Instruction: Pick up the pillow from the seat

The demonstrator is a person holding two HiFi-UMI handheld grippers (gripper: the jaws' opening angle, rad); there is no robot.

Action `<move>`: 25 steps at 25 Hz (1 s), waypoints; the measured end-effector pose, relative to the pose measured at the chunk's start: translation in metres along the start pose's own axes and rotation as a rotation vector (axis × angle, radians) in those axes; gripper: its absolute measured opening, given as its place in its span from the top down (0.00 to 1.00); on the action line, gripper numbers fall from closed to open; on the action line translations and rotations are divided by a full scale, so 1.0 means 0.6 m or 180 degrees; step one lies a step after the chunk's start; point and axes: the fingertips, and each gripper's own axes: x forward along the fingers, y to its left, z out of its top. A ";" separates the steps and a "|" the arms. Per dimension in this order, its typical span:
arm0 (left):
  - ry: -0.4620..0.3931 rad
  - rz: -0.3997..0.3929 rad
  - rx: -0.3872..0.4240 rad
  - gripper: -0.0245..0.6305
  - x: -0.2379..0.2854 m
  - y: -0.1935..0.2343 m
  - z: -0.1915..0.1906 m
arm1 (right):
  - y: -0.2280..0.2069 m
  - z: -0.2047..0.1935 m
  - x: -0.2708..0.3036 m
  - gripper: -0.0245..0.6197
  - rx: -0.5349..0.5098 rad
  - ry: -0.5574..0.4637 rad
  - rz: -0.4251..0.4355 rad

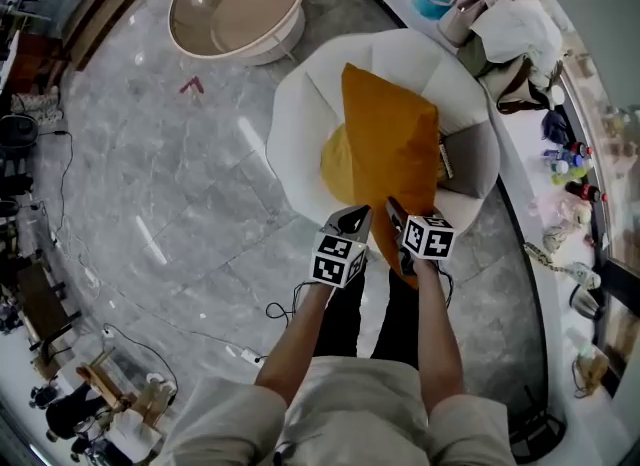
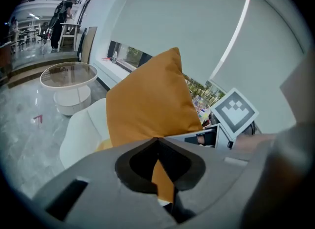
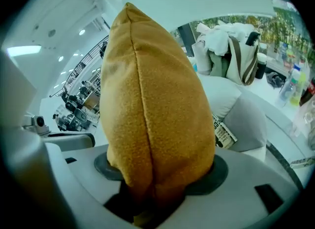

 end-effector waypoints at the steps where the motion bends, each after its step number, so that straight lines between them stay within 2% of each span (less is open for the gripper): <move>1: -0.0031 -0.0001 -0.0009 0.95 -0.010 -0.001 0.009 | 0.008 0.006 -0.008 0.48 -0.0048 0.0013 -0.0013; 5: -0.0218 -0.0030 -0.0030 0.95 -0.047 -0.012 0.043 | 0.049 0.021 -0.046 0.48 -0.0195 0.0022 -0.0011; 11: -0.0355 -0.0037 -0.0030 0.95 -0.101 -0.021 0.083 | 0.131 0.045 -0.091 0.49 -0.0437 -0.0032 0.0018; 20: -0.0621 0.0030 -0.0044 0.95 -0.179 -0.043 0.137 | 0.219 0.081 -0.153 0.48 -0.0564 -0.0237 0.0079; 25: -0.0746 0.0128 -0.0316 0.95 -0.227 -0.029 0.135 | 0.232 0.088 -0.186 0.48 -0.0450 -0.0373 -0.0041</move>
